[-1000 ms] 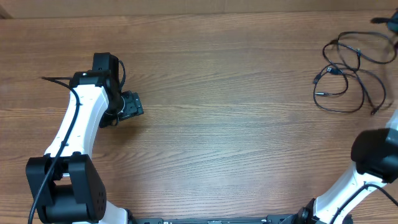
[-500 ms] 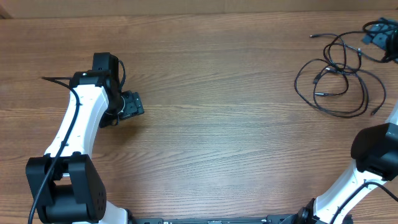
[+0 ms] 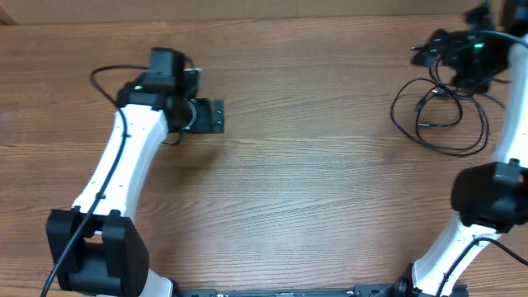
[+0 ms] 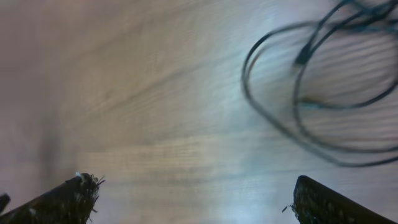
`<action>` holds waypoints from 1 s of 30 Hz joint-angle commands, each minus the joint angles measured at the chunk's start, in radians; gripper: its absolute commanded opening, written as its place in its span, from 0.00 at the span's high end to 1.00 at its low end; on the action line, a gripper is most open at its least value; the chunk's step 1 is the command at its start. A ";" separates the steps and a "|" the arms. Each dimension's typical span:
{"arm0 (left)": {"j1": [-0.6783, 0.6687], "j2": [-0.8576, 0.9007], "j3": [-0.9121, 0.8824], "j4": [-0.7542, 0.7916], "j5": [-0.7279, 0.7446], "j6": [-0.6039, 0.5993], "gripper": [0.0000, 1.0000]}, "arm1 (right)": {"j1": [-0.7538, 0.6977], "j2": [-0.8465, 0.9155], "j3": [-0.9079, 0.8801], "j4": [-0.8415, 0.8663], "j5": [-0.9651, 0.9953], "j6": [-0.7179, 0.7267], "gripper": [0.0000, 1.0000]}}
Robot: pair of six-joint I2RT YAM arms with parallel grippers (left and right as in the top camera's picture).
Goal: Untangle cables
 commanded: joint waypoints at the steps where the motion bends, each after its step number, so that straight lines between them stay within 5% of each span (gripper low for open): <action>1: -0.026 -0.011 0.020 -0.083 -0.107 0.050 0.00 | 0.065 -0.008 -0.008 -0.021 0.124 0.055 0.00; 9: 0.027 -0.009 0.020 -0.370 -0.103 -0.066 0.00 | 0.171 -0.011 -0.072 -0.046 0.136 0.069 0.00; 16: 0.075 -0.011 0.018 -0.542 -0.106 -0.062 0.00 | 0.209 -0.048 -0.314 -0.046 0.140 0.084 0.00; 30: 0.077 -0.331 -0.258 -0.341 -0.106 -0.065 0.00 | 0.209 -0.411 -0.792 0.278 0.163 0.085 0.00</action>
